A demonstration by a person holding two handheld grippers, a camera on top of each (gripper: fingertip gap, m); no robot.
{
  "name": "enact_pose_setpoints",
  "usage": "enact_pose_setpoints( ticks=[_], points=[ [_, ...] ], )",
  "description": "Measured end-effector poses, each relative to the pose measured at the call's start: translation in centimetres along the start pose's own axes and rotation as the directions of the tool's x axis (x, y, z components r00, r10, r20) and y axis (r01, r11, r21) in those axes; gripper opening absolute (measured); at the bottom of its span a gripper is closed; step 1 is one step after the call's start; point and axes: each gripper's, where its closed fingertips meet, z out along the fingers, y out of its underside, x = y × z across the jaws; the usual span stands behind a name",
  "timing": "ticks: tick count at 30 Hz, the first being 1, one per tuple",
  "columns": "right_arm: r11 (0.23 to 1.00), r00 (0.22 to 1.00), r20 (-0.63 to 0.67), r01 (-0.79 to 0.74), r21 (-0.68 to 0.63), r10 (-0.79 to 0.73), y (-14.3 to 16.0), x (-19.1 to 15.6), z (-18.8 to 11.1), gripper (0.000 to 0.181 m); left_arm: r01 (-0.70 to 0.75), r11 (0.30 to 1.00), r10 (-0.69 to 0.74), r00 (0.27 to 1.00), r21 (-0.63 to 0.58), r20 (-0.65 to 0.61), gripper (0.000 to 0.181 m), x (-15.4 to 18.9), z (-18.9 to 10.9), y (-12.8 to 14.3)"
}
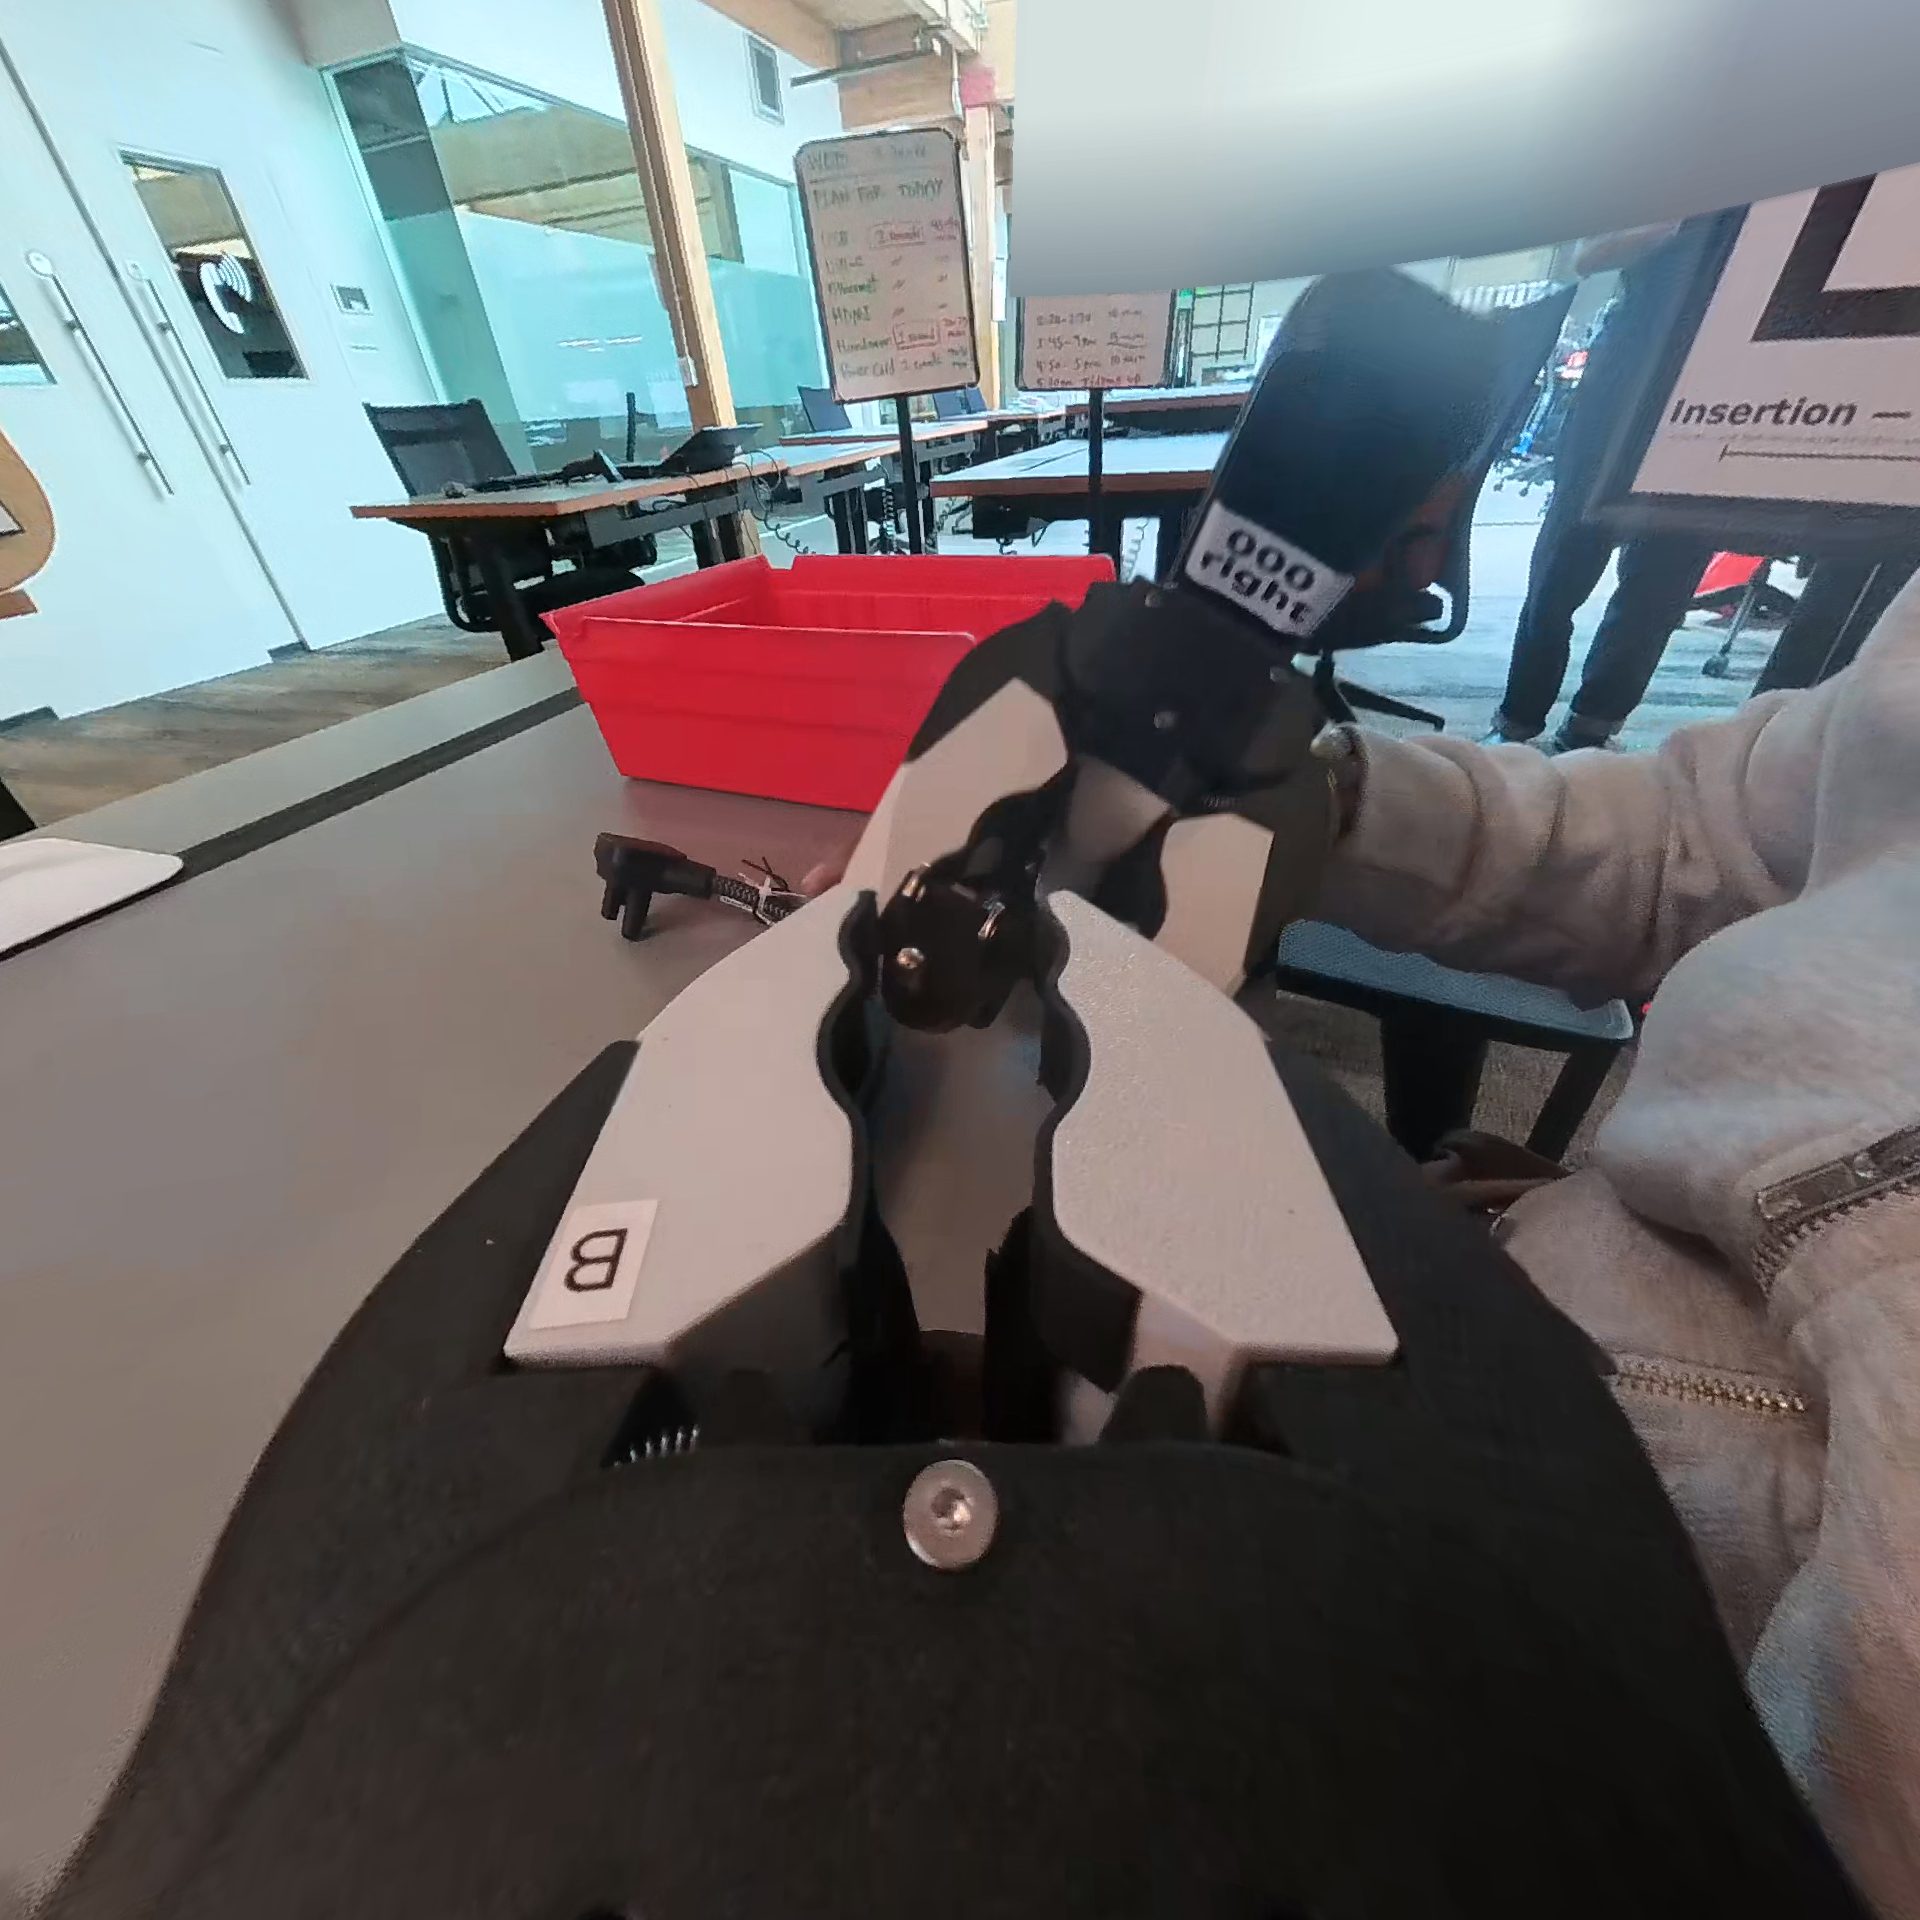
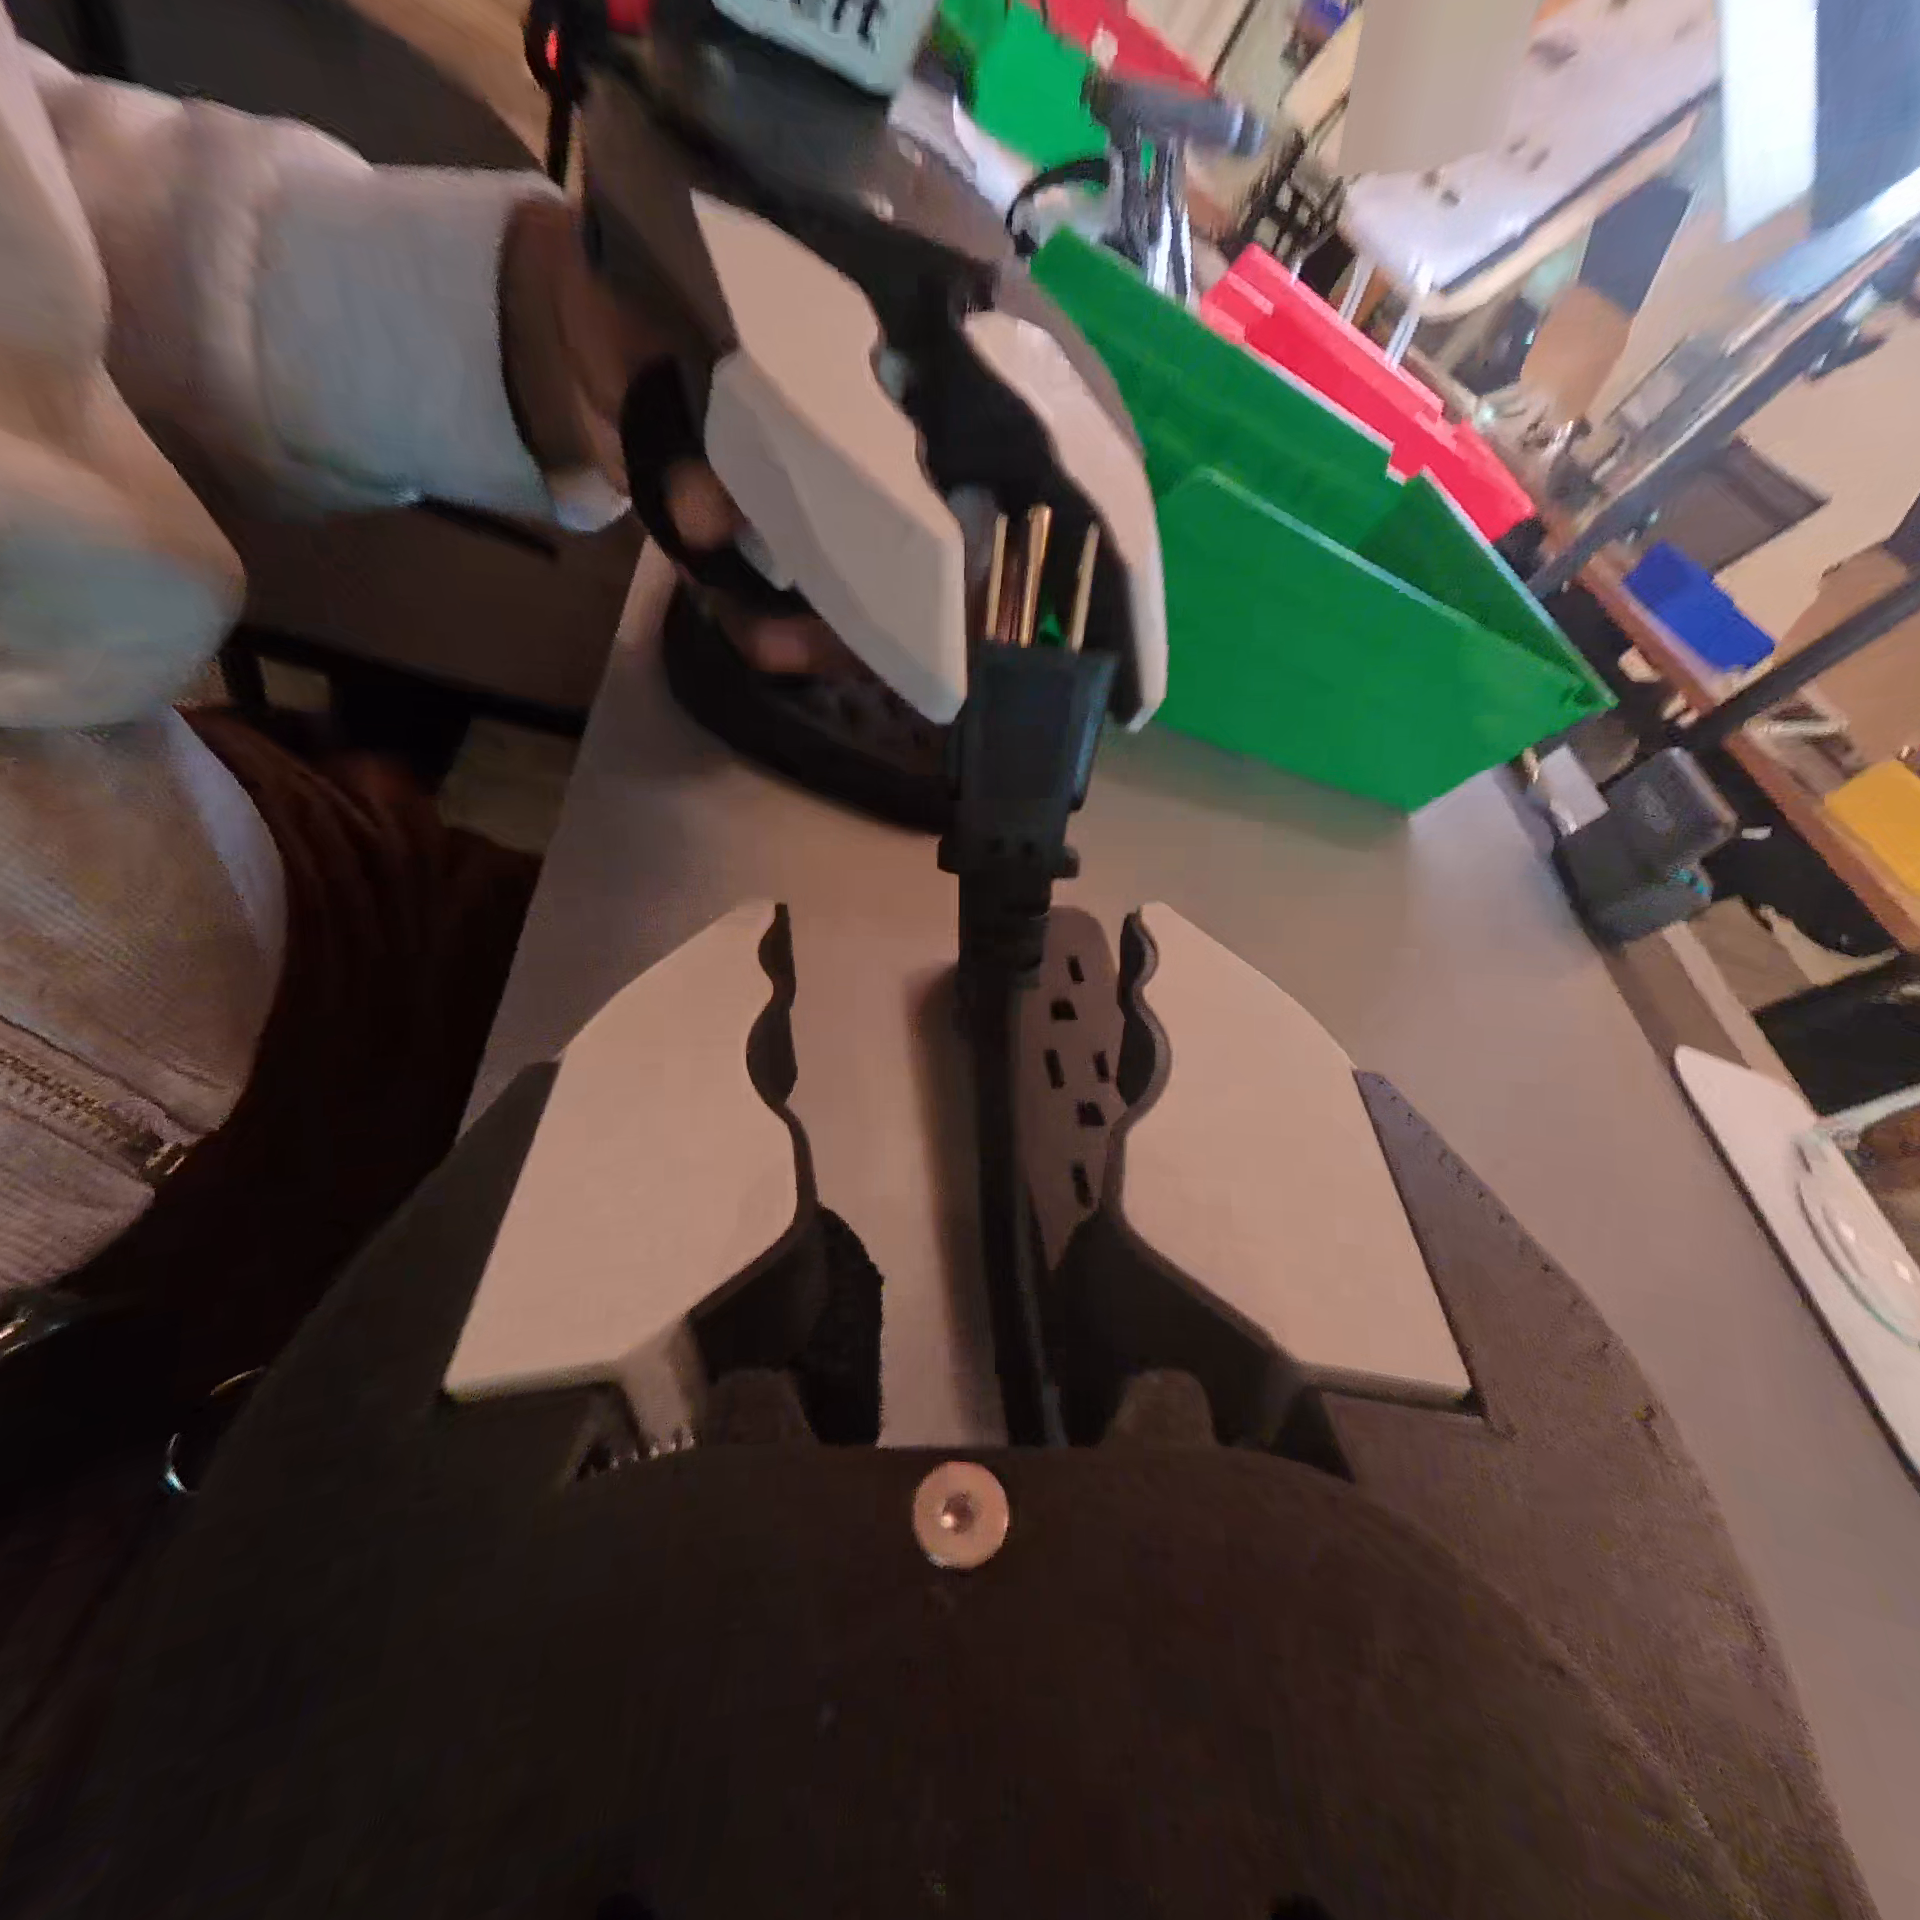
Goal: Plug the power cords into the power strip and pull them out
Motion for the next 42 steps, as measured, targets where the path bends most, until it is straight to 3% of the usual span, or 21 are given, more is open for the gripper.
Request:
enact_pose_setpoints(
  ticks=[2,4,7,8,10,13,15,17,20,24,27,30,32,34,37,38,39,42],
  points=[
    [1.000,1.000,0.007,0.000,-0.024,0.001,0.7,-0.1,0.7,0.048,0.007,1.000,-0.007,1.000,0.012,-0.004,0.028,0.2,0.0,-0.1],
    [0.998,1.000,0.012,0.017,-0.065,-0.016,1.3,0.2,1.1,0.017,0.003,1.000,-0.003,1.000,-0.005,-0.012,0.028,0.4,0.0,0.2],
    [0.987,0.990,0.141,-0.005,-0.163,0.029,1.9,-0.8,1.0,0.011,-0.072,0.995,0.070,0.997,-0.070,-0.039,0.031,0.9,-0.5,1.0],
    [0.979,0.981,0.194,0.009,-0.205,0.032,2.2,-1.2,0.9,0.011,-0.136,0.984,0.132,0.990,-0.116,-0.045,0.042,1.0,-0.7,1.3],
    [0.956,0.963,0.270,0.064,-0.286,0.016,2.9,-1.6,0.7,0.010,-0.288,0.927,0.295,0.955,-0.238,-0.008,0.061,0.1,-1.3,1.9],
    [0.918,0.933,0.359,0.136,-0.373,0.008,3.8,-1.8,0.7,0.010,-0.411,0.820,0.431,0.901,-0.398,-0.042,0.064,-0.3,-1.7,2.5],
    [0.904,0.914,0.407,0.163,-0.394,0.013,4.0,-2.1,0.8,0.010,-0.450,0.776,0.461,0.883,-0.442,-0.090,0.061,0.4,-1.3,3.1],
    [0.900,0.894,0.447,0.171,-0.402,0.030,4.2,-2.5,0.9,0.010,-0.527,0.688,0.531,0.834,-0.498,-0.148,0.055,0.5,-1.2,4.4],
    [0.897,0.876,0.479,0.170,-0.409,0.052,4.6,-2.8,1.1,0.010,-0.603,0.604,0.616,0.768,-0.522,-0.174,0.036,0.2,-1.0,5.1],
    [0.913,0.865,0.497,0.148,-0.379,0.066,4.5,-3.1,1.2,0.010,-0.610,0.627,0.607,0.772,-0.485,-0.186,0.028,0.8,-1.0,5.2],
    [0.944,0.895,0.446,0.130,-0.305,0.021,3.9,-2.3,1.5,0.015,-0.521,0.711,0.526,0.840,-0.472,-0.134,0.027,0.6,-1.0,4.9],
    [0.991,0.919,0.393,0.012,-0.136,0.043,1.3,-1.5,0.6,0.058,-0.377,0.792,0.394,0.916,-0.480,-0.069,0.027,0.2,-1.1,5.2],
    [0.993,0.944,0.317,-0.111,0.039,0.093,-1.6,-0.1,-0.7,0.075,-0.285,0.814,0.321,0.947,-0.507,-0.017,0.027,-0.4,-1.3,5.8],
    [0.941,0.962,0.226,-0.211,0.264,0.152,-5.0,1.5,-3.0,0.077,-0.223,0.826,0.274,0.961,-0.518,0.023,0.028,-0.7,-1.4,6.4],
    [0.750,0.907,0.249,-0.421,0.510,0.340,-8.4,1.9,-6.7,0.051,-0.147,0.850,0.210,0.975,-0.506,0.069,0.027,-0.9,-1.4,6.5],
    [0.676,0.840,0.302,-0.543,0.499,0.452,-8.3,1.6,-6.8,0.034,-0.122,0.861,0.184,0.980,-0.495,0.079,0.027,-0.9,-1.3,6.4],
    [0.597,0.739,0.357,-0.672,0.437,0.571,-7.6,0.9,-6.2,0.030,-0.104,0.869,0.166,0.983,-0.484,0.085,0.027,-0.9,-1.3,6.2],
    [0.361,0.393,0.443,-0.919,0.158,0.806,-5.0,-2.7,-3.1,0.047,-0.065,0.890,0.121,0.988,-0.451,0.097,0.027,-0.6,-1.0,5.7]
  ],
)
